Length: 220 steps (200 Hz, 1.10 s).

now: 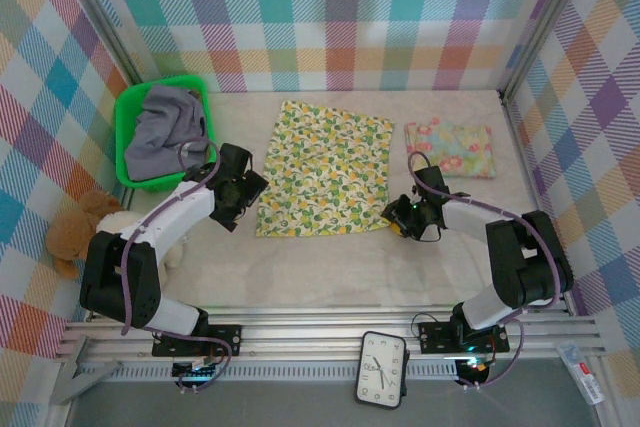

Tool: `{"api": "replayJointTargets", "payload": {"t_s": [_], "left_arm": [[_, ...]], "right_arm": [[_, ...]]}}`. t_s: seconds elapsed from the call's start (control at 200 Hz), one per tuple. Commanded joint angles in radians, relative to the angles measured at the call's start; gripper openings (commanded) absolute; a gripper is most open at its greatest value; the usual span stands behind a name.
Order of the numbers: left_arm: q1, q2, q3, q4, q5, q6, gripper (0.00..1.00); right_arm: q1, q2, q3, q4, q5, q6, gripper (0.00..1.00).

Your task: Fold and stack the skirts

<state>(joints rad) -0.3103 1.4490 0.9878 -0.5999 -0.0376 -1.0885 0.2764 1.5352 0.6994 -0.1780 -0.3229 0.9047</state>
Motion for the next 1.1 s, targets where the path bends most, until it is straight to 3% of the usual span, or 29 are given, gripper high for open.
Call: {"api": "replayJointTargets", "payload": {"t_s": [0.0, 0.465, 0.815, 0.985, 1.095], "left_arm": [[0.011, 0.01, -0.009, -0.009, 0.011, -0.007, 1.0], [0.011, 0.022, -0.029, 0.023, 0.063, 0.016, 1.0], [0.011, -0.051, -0.127, 0.073, 0.126, 0.053, 1.0], [0.012, -0.067, -0.162, 0.064, 0.154, 0.083, 1.0], [0.011, -0.073, -0.179, 0.061, 0.183, 0.107, 0.98]], "right_arm": [[0.007, -0.012, -0.002, 0.049, -0.021, 0.004, 0.34], [0.018, 0.014, -0.042, 0.143, -0.036, 0.058, 0.38], [0.035, -0.009, -0.073, 0.133, -0.049, 0.068, 0.19], [0.037, -0.027, -0.077, 0.108, -0.047, 0.059, 0.0], [0.037, -0.037, -0.075, 0.11, -0.051, 0.059, 0.0]]}}
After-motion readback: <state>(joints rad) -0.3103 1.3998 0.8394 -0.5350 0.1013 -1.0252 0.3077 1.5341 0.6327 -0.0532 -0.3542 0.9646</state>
